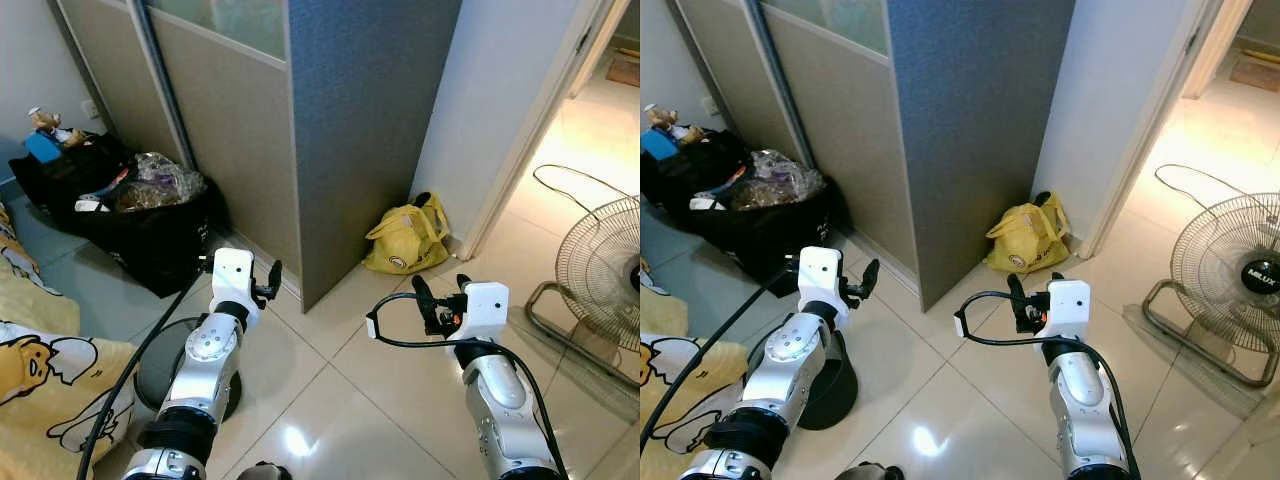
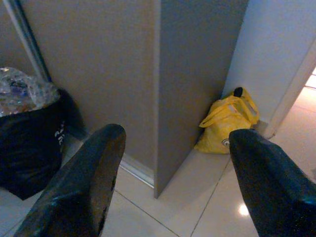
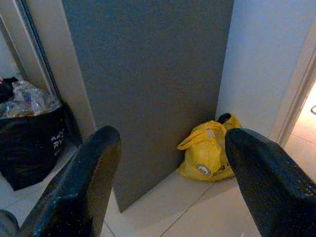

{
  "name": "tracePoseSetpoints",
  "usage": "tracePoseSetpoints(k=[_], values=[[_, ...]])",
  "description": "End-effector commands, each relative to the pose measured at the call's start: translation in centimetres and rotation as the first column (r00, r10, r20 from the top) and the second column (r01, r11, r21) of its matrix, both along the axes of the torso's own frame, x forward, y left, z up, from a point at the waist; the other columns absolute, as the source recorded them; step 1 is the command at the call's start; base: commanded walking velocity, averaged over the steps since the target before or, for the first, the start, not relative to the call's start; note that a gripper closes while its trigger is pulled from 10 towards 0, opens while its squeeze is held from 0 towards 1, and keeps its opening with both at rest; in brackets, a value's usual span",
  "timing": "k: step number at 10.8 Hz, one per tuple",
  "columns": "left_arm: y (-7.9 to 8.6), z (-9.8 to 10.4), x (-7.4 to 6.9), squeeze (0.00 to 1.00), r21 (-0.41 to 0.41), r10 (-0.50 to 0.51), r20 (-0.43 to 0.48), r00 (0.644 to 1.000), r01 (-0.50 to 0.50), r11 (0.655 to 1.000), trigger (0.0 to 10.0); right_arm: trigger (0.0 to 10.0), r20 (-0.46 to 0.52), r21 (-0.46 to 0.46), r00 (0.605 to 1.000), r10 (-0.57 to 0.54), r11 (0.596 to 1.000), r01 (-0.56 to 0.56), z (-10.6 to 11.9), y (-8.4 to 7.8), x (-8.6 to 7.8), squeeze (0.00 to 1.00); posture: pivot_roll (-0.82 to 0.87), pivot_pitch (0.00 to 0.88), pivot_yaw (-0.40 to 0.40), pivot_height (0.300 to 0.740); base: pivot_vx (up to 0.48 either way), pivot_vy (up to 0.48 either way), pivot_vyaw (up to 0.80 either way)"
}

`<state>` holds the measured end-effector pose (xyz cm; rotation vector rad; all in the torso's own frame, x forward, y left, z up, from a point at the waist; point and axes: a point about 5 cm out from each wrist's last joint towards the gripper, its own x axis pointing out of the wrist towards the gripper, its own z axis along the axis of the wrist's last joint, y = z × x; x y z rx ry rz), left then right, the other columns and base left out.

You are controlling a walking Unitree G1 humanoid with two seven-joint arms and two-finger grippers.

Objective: Clean up the room

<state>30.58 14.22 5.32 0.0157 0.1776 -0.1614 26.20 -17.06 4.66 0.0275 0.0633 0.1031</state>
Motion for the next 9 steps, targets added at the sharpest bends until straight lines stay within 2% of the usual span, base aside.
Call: tracePoseSetpoints(k=[1,2,3,4,5,6,7,9], values=[[-0.07,-0.06,0.06,0.00,-0.003,-0.011,-0.005,1.000,0.011,1.000,0.0,0.0,0.008,-0.002,1.000,0.009,1.000,-0.009,0.04,0.13,0.11,0.00,0.02,0.000,0.037,0.740,0.000,0.000,0.00],[-0.03,-0.38,0.15,0.00,0.032,0.004,-0.036,0.999,-0.003,0.999,0.0,0.3,-0.009,0.001,1.000,-0.014,1.000,0.014,-0.14,0.08,0.04,0.00,0.02,0.000,0.040,0.740,0.000,0.000,0.00],[0.00,-0.53,0.21,0.00,0.049,0.008,-0.049,0.999,-0.005,0.999,9.0,10.0,-0.029,-0.017,1.000,0.005,1.000,-0.006,-0.38,0.29,0.03,0.00,0.02,0.000,0.040,0.740,0.000,0.000,0.00],[0.15,-0.60,0.24,0.00,0.017,0.030,-0.058,0.998,-0.029,0.999,10.0,10.0,-0.033,-0.020,0.999,0.026,0.999,-0.027,-0.52,0.57,-0.02,0.00,0.02,0.000,0.040,0.740,0.000,0.000,0.61],[0.25,-0.60,0.24,0.00,0.003,0.040,-0.059,0.997,-0.040,0.999,10.0,10.0,-0.032,-0.015,0.999,0.029,0.999,-0.030,-0.54,0.66,-0.07,0.00,0.02,0.000,0.039,0.740,0.000,0.000,0.57],[0.33,-0.55,0.23,0.00,0.034,0.048,-0.051,0.998,-0.046,0.998,10.0,10.0,-0.031,-0.017,0.999,0.037,0.999,-0.038,-0.55,0.70,-0.14,0.00,0.02,0.000,0.035,0.740,0.000,0.000,0.49],[0.29,-0.45,0.26,0.00,0.053,0.049,-0.041,0.998,-0.047,0.997,10.0,10.0,-0.027,-0.015,0.999,0.047,0.999,-0.048,-0.52,0.79,-0.14,0.00,0.02,0.000,0.034,0.740,0.000,-0.480,0.46],[-0.05,-0.21,0.34,0.00,0.026,0.059,-0.038,0.998,-0.059,0.998,10.0,10.0,-0.029,-0.007,0.997,0.070,0.998,-0.070,-0.52,1.05,-0.11,0.00,0.02,0.000,0.031,0.740,0.000,-0.480,0.44]])
